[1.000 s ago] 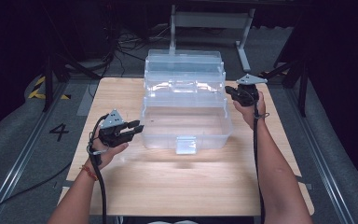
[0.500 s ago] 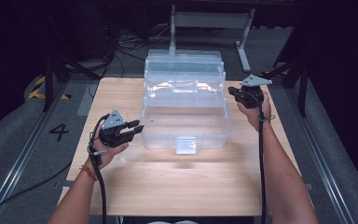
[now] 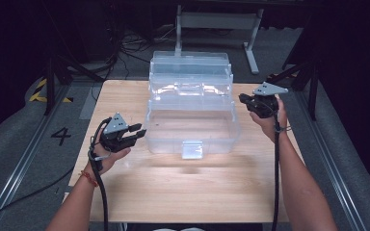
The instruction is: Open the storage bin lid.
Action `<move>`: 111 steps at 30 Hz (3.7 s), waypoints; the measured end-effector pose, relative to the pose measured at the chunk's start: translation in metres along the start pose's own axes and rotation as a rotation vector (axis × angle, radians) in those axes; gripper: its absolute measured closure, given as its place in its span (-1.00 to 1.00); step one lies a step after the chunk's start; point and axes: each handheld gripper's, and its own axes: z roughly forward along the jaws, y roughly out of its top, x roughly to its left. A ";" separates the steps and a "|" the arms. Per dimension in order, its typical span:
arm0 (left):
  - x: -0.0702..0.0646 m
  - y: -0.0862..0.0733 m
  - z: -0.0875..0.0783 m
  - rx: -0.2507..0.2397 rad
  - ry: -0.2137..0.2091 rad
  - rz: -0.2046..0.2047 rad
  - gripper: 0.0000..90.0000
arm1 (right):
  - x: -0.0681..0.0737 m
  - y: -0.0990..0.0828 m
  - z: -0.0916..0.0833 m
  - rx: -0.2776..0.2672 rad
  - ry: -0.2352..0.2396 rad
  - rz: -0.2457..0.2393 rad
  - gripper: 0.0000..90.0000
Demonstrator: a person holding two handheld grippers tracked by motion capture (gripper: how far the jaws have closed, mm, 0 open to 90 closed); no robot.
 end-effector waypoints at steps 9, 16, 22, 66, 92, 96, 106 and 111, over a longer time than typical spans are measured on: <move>0.001 -0.002 -0.010 0.024 0.024 0.013 0.47 | 0.006 -0.010 -0.018 0.013 0.010 -0.022 0.88; 0.005 -0.009 -0.020 0.071 0.055 0.030 0.43 | 0.009 -0.021 -0.032 0.036 0.019 -0.037 0.82; 0.004 -0.015 -0.025 0.113 0.074 0.052 0.36 | 0.013 -0.029 -0.048 0.049 0.027 -0.052 0.74; 0.001 -0.099 -0.040 0.322 0.071 -0.033 -0.57 | 0.042 -0.154 -0.114 0.241 0.037 -0.013 -0.35; -0.003 -0.125 -0.045 0.287 0.049 -0.132 -0.69 | 0.036 -0.201 -0.129 0.263 0.077 0.233 -0.50; -0.004 -0.125 -0.045 0.288 0.054 -0.139 -0.70 | 0.037 -0.201 -0.129 0.263 0.075 0.234 -0.51; -0.003 -0.125 -0.044 0.285 0.061 -0.156 -0.70 | 0.036 -0.201 -0.129 0.264 0.075 0.235 -0.51; -0.001 -0.125 -0.043 0.279 0.074 -0.146 -0.70 | 0.036 -0.201 -0.129 0.263 0.075 0.235 -0.51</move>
